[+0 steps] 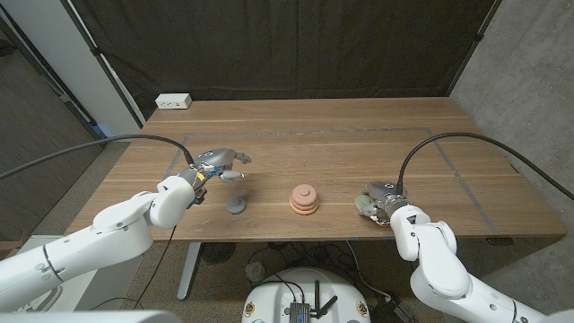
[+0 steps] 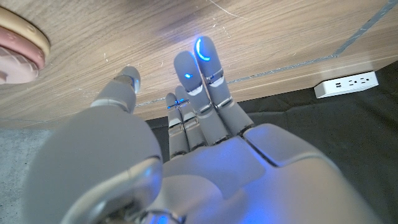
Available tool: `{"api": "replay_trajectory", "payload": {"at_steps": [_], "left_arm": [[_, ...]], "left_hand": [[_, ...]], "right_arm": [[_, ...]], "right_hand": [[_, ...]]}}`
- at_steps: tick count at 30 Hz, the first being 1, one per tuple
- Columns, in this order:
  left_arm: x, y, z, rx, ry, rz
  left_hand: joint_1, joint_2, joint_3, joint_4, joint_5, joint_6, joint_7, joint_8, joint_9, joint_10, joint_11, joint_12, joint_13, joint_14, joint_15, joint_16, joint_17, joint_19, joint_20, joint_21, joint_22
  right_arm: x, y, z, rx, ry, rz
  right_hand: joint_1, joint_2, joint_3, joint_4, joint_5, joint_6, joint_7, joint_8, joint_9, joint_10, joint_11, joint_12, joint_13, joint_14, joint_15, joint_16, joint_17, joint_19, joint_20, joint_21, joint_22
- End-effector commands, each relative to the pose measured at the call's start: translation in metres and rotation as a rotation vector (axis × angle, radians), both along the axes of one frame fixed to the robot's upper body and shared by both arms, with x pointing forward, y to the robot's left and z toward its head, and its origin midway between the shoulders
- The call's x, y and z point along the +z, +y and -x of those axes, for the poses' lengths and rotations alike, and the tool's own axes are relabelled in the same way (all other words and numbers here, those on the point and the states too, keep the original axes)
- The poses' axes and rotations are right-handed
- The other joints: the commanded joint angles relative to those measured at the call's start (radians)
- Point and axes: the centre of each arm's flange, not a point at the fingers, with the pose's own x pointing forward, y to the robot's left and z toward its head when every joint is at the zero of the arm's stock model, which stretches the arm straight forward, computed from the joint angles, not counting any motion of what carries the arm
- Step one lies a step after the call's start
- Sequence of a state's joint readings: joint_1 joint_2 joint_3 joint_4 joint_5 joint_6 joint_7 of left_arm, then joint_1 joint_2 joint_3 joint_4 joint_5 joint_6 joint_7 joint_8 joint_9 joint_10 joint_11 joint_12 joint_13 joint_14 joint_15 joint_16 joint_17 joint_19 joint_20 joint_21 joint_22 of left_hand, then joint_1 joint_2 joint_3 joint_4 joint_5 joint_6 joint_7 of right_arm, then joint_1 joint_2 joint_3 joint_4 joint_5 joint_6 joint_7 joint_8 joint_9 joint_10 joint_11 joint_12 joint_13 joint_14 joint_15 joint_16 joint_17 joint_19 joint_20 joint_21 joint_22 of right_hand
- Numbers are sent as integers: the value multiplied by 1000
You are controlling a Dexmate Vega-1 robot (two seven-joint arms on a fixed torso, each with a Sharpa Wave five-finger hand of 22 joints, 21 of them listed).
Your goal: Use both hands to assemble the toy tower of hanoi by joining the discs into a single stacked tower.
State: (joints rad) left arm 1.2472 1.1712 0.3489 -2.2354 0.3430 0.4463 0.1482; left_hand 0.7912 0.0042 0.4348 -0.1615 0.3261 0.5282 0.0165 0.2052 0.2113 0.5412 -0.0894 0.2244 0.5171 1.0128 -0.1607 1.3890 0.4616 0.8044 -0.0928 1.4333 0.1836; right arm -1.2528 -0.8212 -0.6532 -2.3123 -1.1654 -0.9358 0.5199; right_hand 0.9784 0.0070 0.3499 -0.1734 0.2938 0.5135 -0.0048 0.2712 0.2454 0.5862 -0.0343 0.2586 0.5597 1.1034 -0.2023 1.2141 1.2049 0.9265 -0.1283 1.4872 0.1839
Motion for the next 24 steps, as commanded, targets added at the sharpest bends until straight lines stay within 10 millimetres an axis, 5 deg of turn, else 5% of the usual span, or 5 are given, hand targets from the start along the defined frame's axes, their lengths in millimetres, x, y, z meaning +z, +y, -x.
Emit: {"api": "replay_trajectory", "payload": {"at_steps": [1, 24], "left_arm": [[0, 2, 0, 3, 3, 5], [2, 3, 2, 4, -7, 8]], "left_hand": [[-1, 11, 6, 1, 8, 6, 0, -1, 6, 9, -3, -4, 2, 2, -59, -2, 4, 9, -111, -1, 2], [-6, 13, 15, -3, 11, 10, 1, 0, 6, 16, -6, -4, 4, 4, -59, -2, 7, 12, -112, -1, 2]], "right_arm": [[1, -1, -2, 27, -18, -28], [24, 2, 8, 48, -79, -24]], "right_hand": [[51, 31, 14, 2, 10, 19, 1, 7, 3, 76, -48, 10, 13, 16, -19, 10, 4, 23, -90, 11, 2], [90, 49, 38, 2, 24, 46, -11, 8, 2, 98, -67, 6, 28, 81, -20, 72, 27, 87, -94, 33, 10]]}}
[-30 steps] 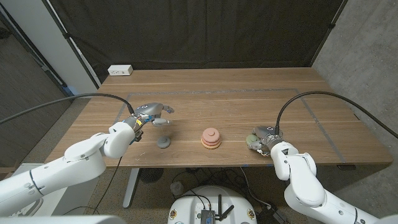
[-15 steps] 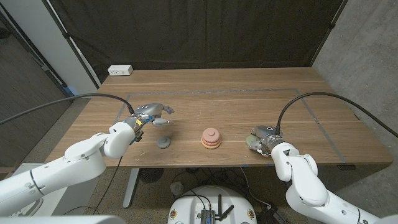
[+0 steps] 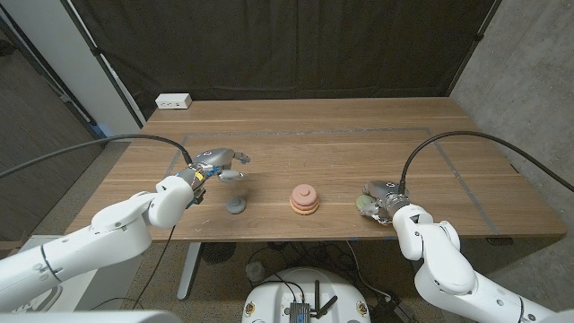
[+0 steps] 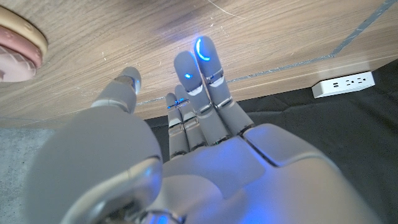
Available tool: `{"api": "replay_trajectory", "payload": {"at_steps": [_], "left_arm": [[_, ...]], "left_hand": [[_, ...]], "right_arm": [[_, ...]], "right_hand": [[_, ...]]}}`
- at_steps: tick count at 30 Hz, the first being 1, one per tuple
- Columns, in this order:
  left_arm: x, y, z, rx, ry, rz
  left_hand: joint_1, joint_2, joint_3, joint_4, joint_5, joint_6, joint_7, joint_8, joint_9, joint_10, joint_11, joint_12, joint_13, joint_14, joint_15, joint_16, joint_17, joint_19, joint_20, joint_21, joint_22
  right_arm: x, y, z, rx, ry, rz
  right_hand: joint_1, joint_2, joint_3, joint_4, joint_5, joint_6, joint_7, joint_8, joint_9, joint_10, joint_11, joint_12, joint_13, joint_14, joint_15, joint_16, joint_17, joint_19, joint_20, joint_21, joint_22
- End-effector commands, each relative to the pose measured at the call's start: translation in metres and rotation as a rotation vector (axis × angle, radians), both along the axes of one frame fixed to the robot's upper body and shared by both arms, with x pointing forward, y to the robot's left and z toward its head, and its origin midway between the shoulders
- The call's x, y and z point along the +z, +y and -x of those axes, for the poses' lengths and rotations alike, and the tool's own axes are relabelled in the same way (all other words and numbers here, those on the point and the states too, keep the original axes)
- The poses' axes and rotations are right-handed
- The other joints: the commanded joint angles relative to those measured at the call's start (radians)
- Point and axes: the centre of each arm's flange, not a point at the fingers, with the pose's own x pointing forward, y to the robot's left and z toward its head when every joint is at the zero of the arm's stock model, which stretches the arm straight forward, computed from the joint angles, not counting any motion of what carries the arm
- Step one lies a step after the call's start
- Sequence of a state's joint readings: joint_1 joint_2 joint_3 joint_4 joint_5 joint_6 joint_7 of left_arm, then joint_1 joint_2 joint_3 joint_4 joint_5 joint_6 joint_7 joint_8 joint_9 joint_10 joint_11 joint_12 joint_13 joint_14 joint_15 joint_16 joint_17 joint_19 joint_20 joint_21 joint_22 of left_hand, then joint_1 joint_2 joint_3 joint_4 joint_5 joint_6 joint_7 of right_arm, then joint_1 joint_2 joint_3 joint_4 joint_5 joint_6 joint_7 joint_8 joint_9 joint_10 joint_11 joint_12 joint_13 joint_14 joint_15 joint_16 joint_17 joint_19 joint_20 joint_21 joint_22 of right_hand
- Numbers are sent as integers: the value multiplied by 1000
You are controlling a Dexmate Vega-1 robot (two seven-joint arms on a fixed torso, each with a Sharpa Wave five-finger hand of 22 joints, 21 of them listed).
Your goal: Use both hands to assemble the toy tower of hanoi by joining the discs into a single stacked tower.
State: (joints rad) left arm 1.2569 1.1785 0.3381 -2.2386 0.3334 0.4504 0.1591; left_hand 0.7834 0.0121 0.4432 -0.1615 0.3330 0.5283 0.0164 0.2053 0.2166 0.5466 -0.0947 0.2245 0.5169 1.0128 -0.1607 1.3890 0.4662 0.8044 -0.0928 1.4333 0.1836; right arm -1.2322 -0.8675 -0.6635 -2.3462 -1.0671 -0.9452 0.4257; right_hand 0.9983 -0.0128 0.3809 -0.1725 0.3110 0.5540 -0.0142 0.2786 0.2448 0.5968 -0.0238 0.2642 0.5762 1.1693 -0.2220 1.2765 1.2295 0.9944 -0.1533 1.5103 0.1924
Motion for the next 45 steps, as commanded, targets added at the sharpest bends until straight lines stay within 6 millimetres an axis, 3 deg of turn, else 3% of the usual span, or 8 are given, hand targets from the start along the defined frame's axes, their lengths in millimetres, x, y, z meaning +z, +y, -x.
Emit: {"api": "replay_trajectory", "payload": {"at_steps": [1, 32, 45], "left_arm": [[1, 0, 0, -2, -3, 4], [4, 4, -6, -7, -7, 10], [3, 8, -11, -25, -20, 19]], "left_hand": [[2, 5, 7, -3, 4, 9, 1, -1, 1, 11, 0, -4, 4, 4, -59, -2, 2, 12, -112, -1, 2], [-3, 4, 18, -5, 6, 15, 2, -1, 2, 15, -1, -6, 6, 7, -59, -3, 4, 15, -112, -1, 3], [-5, 3, 23, -6, 6, 16, 2, -2, 2, 16, -2, -7, 7, 9, -59, -2, 6, 15, -113, -1, 3]], "right_arm": [[14, 1, 6, 5, -35, -5], [59, 20, 41, 87, -86, -21], [67, 30, 42, 147, -85, 9]], "right_hand": [[71, 68, 7, 1, 7, 6, -2, 1, 3, 88, -78, 0, 12, 16, -1, 10, 2, 21, -69, 10, 1], [78, 67, 21, 8, 18, 40, -11, 5, 1, 117, -84, -3, 17, 38, 0, 38, 0, 67, -69, 0, -10], [75, 64, 25, 9, 22, 44, -14, 3, 1, 122, -88, -9, 18, 42, 0, 45, -2, 82, -69, -3, -8]]}}
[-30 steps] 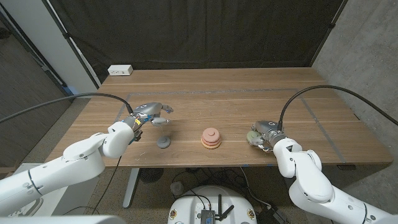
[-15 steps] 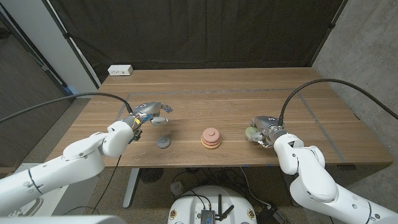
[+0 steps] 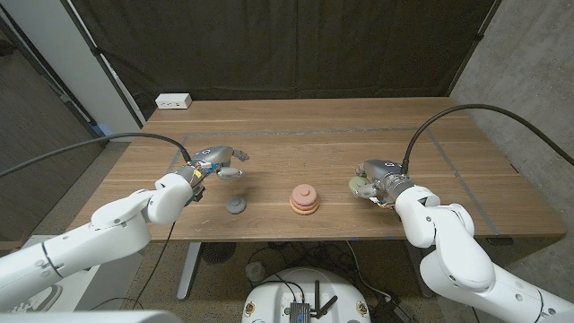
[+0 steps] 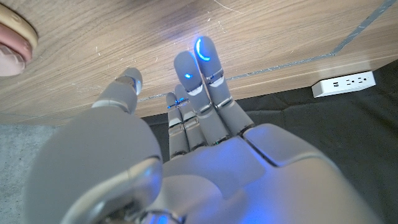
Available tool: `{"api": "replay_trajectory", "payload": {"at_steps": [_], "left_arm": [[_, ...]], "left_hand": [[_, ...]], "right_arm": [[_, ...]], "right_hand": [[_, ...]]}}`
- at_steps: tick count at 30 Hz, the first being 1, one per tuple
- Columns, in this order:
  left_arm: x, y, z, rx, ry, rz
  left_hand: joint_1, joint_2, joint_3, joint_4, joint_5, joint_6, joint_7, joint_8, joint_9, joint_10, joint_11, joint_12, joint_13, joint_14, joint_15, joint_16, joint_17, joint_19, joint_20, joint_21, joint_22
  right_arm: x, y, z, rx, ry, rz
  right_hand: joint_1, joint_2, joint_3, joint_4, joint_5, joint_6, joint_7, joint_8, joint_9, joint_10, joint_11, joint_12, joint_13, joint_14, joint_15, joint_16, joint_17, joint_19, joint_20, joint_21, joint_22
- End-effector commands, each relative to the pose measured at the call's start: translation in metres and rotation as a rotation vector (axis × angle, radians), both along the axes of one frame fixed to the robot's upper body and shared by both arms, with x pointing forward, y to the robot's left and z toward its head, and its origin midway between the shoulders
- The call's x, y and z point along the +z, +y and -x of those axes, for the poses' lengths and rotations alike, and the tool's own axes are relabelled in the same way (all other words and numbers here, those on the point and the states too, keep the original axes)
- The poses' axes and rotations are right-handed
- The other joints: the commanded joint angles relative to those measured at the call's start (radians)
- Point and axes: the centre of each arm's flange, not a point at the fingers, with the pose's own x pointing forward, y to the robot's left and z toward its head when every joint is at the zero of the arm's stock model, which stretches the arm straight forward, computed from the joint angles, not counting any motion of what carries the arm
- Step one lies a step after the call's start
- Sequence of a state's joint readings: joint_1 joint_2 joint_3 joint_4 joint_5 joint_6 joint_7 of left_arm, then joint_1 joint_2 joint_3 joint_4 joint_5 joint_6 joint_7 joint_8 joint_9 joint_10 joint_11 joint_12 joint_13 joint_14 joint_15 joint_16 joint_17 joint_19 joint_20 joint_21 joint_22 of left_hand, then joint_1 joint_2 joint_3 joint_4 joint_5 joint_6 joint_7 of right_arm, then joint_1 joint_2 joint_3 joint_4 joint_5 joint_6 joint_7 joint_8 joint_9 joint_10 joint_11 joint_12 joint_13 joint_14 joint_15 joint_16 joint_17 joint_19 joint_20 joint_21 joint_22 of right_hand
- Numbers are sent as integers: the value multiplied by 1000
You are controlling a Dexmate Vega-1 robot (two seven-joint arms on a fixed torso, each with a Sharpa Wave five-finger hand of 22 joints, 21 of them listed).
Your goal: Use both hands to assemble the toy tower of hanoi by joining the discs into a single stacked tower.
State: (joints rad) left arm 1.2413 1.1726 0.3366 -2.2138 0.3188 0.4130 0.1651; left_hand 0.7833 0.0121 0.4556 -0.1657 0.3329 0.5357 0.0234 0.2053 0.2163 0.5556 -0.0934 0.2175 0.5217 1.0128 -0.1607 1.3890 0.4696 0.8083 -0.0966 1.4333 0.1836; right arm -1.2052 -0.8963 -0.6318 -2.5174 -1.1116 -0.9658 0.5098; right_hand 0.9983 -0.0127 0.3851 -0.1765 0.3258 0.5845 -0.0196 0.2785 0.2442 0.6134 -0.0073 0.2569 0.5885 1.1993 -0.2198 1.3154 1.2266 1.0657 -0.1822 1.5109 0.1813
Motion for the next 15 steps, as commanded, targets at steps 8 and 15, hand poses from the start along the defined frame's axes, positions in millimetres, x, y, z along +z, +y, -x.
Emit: {"api": "replay_trajectory", "payload": {"at_steps": [8, 15], "left_arm": [[0, 7, -8, -24, -35, 14], [-2, 12, -6, -18, -61, 24]], "left_hand": [[-4, 2, 13, -3, 6, 10, -7, -1, 2, 6, -7, -2, 1, 8, -59, -2, 2, 10, -109, 0, 3], [-1, 0, 16, -5, 5, 14, -7, -1, 2, 13, -4, -1, 1, 8, -59, -2, 2, 11, -110, 1, 4]], "right_arm": [[12, 20, 7, 116, -2, 55], [14, 28, 7, 162, -9, 72]], "right_hand": [[74, 62, 23, 14, 9, 14, -11, 1, 1, 106, -105, -5, 5, 16, -2, 11, 0, 15, -40, -6, 3], [73, 61, 25, 14, 10, 15, -10, -1, 1, 107, -106, -8, 6, 19, -1, 15, 0, 19, -40, -9, 3]]}}
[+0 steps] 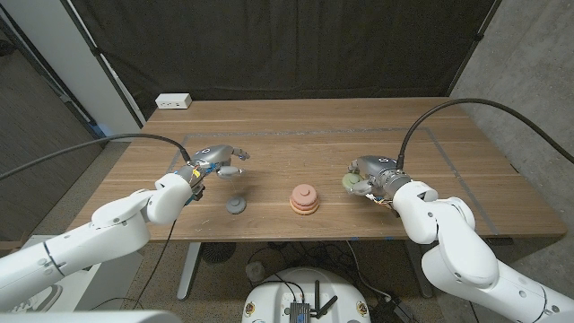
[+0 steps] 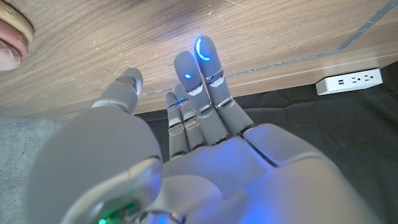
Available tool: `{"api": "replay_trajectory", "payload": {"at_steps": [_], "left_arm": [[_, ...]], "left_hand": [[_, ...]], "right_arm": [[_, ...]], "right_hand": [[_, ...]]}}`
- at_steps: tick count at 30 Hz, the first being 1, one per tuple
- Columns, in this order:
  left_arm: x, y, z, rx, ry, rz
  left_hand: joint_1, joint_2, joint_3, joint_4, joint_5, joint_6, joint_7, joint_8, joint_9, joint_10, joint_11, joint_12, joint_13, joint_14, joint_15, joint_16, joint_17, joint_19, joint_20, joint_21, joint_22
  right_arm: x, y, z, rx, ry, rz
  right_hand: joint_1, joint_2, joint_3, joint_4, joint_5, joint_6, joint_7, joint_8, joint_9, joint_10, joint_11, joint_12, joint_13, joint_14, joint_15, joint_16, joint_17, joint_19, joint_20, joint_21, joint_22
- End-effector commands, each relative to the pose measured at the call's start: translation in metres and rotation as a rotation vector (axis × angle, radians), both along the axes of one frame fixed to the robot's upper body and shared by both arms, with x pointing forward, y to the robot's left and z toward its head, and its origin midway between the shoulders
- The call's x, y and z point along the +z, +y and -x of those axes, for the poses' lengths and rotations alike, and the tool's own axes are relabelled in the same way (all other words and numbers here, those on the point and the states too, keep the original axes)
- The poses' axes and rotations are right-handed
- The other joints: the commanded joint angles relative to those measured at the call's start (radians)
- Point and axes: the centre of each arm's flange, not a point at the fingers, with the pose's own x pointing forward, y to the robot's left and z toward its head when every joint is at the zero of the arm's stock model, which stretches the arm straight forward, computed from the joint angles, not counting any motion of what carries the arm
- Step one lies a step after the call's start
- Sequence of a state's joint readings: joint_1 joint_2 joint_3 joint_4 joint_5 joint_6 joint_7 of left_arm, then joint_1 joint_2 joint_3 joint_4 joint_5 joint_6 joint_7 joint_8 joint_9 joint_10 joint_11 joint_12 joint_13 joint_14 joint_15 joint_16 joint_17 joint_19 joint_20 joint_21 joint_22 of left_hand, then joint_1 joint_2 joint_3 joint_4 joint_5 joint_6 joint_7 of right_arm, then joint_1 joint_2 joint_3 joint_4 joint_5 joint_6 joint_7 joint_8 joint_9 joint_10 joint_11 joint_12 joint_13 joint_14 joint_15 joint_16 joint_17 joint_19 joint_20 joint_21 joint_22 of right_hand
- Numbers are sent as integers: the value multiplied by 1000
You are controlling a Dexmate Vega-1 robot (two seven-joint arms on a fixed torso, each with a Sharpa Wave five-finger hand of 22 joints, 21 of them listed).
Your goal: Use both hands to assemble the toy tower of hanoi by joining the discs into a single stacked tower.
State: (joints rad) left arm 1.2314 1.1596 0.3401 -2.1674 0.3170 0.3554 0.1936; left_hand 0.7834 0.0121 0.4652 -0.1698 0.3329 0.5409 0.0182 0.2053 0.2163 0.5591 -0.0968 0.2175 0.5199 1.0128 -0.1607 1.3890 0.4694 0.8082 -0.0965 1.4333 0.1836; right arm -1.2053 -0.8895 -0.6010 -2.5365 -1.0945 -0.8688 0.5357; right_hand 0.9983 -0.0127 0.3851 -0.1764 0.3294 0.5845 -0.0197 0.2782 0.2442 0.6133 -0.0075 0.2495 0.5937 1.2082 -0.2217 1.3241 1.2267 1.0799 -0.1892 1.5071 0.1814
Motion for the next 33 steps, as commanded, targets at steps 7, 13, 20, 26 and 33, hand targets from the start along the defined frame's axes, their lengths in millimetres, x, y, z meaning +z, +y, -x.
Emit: {"api": "replay_trajectory", "payload": {"at_steps": [7, 13, 20, 26, 33], "left_arm": [[-1, 13, 1, 10, -67, 11], [-6, 17, 1, 9, -77, 30], [-7, 18, 3, 0, -101, 60], [-8, 19, 3, -7, -96, 62], [-11, 20, 2, -16, -88, 69]], "left_hand": [[1, -1, 9, -1, 5, 13, -5, 0, 3, 17, -2, 1, 3, 5, -59, -4, 0, 11, -110, 3, 4], [1, -2, 10, -1, 4, 15, -3, 1, 3, 18, -4, 1, 3, 7, -59, -3, 1, 11, -109, 4, 4], [1, -4, 10, 0, 3, 15, -5, 0, 3, 19, -4, 0, 3, 6, -59, -3, 0, 11, -109, 4, 4], [1, -5, 11, 0, 3, 17, -6, 0, 3, 22, -6, 0, 2, 6, -59, -3, -2, 11, -109, 4, 4], [3, -5, 13, -1, 2, 20, -6, 0, 3, 22, -9, 0, 3, 14, -59, 3, 3, 17, -109, 7, 4]], "right_arm": [[9, 25, 2, 135, -17, 63], [11, 33, 2, 168, -24, 80], [11, 44, 3, 214, -31, 97], [11, 50, 3, 234, -38, 111], [14, 62, 0, 263, -53, 118]], "right_hand": [[72, 60, 27, 14, 8, 15, -11, -3, 1, 107, -107, -3, 2, 11, 1, 9, -1, 5, -33, -10, 1], [71, 59, 29, 14, 9, 16, -13, -3, 1, 107, -107, -5, 3, 12, 1, 11, -1, 7, -33, -11, 1], [69, 58, 31, 14, 10, 18, -8, -4, 1, 109, -108, -6, 4, 15, 1, 17, 1, 9, -33, -14, 2], [68, 57, 34, 15, 12, 19, -13, -6, 2, 110, -108, -9, 5, 13, 1, 18, 0, 13, -33, -15, 4], [67, 56, 37, 14, 13, 21, -14, -8, 2, 112, -110, -11, 6, 12, 1, 19, -1, 14, -33, -19, 3]]}}
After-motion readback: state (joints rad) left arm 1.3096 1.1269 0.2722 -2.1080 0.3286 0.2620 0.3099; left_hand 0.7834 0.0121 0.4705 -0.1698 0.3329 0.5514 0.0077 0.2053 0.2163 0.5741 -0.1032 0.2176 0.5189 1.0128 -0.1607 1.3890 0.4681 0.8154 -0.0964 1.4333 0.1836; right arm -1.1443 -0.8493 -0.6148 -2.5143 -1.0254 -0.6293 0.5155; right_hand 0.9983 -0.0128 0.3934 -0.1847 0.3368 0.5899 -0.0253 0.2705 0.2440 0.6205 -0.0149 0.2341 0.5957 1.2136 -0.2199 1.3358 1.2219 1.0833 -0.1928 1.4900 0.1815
